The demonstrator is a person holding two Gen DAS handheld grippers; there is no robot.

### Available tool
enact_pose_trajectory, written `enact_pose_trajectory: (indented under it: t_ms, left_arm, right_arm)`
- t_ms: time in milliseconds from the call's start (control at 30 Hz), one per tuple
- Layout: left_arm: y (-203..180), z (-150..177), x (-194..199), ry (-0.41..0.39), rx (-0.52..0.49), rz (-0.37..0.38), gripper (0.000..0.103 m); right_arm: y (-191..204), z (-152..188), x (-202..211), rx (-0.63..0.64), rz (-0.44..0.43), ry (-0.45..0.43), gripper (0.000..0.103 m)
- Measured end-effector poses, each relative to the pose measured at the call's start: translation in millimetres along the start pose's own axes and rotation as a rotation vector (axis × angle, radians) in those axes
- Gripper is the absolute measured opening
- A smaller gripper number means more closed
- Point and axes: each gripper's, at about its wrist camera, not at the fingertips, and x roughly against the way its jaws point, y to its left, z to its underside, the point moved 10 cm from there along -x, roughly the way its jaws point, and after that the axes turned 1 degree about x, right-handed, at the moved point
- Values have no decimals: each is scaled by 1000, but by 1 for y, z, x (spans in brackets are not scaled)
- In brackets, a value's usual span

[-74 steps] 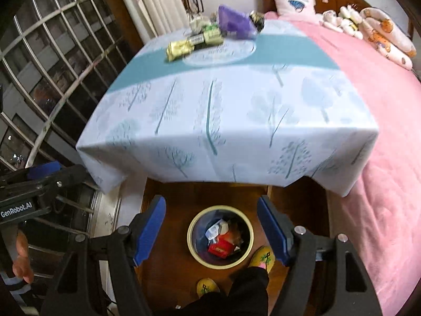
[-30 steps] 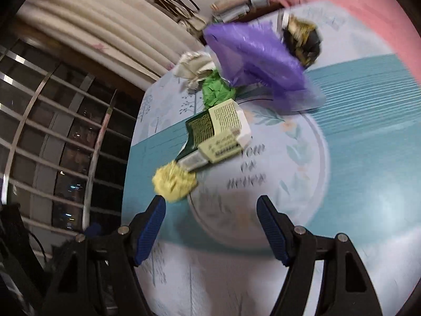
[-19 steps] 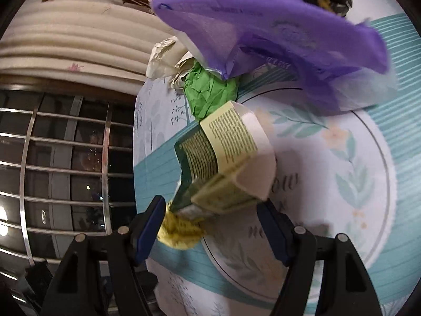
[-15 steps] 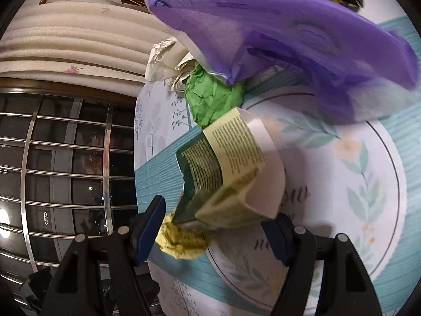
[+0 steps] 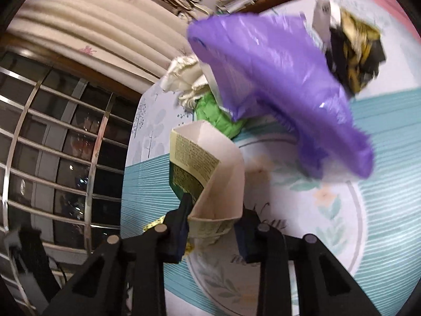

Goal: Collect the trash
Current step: 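Grasp the green cigarette box with right tool while left tool grasps the crumpled yellow paper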

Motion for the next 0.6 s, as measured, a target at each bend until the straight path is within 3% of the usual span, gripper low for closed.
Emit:
enact_pose_trajectory:
  t_ms: [433, 600]
  left_arm:
    - [-12, 6, -49, 136, 101, 50, 84]
    - [-13, 11, -54, 143, 111, 60, 59]
  right_arm:
    - [-13, 6, 17, 106, 25, -6, 29]
    - [-15, 13, 22, 117, 25, -2, 29]
